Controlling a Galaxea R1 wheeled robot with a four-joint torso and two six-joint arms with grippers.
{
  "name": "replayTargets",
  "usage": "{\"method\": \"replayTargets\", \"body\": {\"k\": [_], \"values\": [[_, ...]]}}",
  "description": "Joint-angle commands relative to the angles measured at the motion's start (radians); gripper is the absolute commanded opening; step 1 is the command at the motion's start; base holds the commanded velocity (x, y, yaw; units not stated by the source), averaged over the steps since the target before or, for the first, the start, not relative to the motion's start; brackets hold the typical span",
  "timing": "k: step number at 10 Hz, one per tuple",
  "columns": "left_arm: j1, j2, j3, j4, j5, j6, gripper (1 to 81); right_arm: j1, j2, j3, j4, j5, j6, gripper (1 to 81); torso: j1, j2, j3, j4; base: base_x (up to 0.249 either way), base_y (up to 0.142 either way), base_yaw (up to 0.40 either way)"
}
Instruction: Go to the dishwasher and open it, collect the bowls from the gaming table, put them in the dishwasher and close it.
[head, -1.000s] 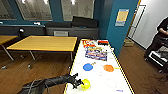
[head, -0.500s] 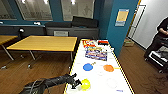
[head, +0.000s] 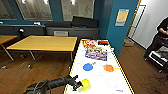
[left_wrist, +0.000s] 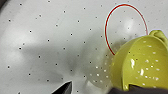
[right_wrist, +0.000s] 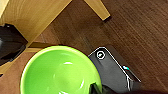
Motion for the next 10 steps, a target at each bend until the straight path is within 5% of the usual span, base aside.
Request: {"method": "replayTargets", "body": {"k": [1, 5, 6, 10], "values": [[-0.145, 0.017, 0.005, 0.016, 0.051, -0.009, 81.1, 0.046, -0.058, 0.008, -0.021, -0.033, -0.001, 1.0, 0.000, 0.000, 0.000, 0.000, 0.000, 0.000, 0.000], [-0.115, 0.035, -0.009, 0.059, 0.052, -0.007, 81.1, 0.055, -0.056, 0.005, -0.020, -0.035, 0.002, 1.0, 0.000, 0.000, 0.000, 0.000, 0.000, 0.000, 0.000], [-0.109, 0.038, -0.007, 0.072, 0.052, -0.006, 1.0, 0.059, -0.053, 0.000, -0.020, -0.038, 0.002, 1.0, 0.000, 0.000, 0.000, 0.000, 0.000, 0.000, 0.000], [-0.106, 0.020, 0.057, 0.141, 0.081, -0.003, 1.0, 0.060, -0.027, -0.038, -0.020, -0.058, 0.006, 1.0, 0.000, 0.000, 0.000, 0.000, 0.000, 0.000, 0.000]]}}
